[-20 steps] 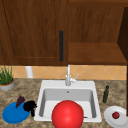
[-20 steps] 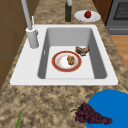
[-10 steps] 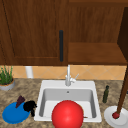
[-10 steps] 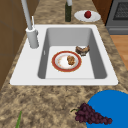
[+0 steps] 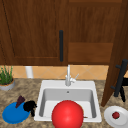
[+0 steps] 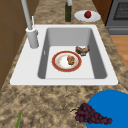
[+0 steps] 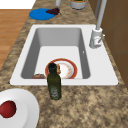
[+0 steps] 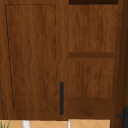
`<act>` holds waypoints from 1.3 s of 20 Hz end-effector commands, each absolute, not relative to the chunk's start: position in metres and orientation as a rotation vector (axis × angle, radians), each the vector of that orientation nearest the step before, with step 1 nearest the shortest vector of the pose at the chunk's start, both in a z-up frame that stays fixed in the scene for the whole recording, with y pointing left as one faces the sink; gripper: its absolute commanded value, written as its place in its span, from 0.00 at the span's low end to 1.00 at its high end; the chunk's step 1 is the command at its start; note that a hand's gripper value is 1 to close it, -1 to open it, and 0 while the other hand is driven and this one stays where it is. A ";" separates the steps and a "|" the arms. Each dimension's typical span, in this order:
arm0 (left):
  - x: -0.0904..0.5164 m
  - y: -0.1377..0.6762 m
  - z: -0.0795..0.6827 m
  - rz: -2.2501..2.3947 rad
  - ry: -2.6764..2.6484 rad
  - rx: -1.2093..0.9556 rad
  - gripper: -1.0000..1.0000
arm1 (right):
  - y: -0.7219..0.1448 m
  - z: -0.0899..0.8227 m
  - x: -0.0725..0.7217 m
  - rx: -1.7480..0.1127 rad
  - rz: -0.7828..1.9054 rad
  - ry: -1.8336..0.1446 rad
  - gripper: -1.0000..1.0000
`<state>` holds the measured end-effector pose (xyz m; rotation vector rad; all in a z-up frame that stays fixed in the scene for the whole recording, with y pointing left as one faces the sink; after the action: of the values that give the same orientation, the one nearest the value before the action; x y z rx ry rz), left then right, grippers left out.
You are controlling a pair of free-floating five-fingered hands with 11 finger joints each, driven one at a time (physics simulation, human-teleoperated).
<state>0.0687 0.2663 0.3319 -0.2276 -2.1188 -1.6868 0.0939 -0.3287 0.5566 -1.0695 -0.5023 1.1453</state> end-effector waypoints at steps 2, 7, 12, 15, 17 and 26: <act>0.069 0.266 0.332 -1.687 -2.119 -0.228 0.50 | -0.293 0.555 0.116 -1.076 1.139 -0.490 0.00; 0.069 0.266 0.332 -1.687 -2.119 -0.228 0.50 | -0.266 0.552 0.137 -1.113 1.104 -0.435 0.00; 0.069 0.266 0.332 -1.687 -2.119 -0.228 0.50 | -0.241 0.550 0.159 -1.154 1.063 -0.370 0.00; 0.069 0.266 0.332 -1.687 -2.119 -0.228 0.50 | -0.226 0.548 0.173 -1.178 1.038 -0.331 0.00; 0.069 0.266 0.332 -1.687 -2.119 -0.228 0.50 | -0.217 0.548 0.182 -1.196 1.020 -0.303 0.00; 0.069 0.266 0.332 -1.687 -2.119 -0.228 0.50 | -0.182 0.542 0.226 -1.265 0.917 -0.174 0.00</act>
<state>0.0687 0.2663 0.3319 -0.2276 -2.1188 -1.6868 0.2049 -0.1992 0.5472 -1.2680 -0.1686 0.9213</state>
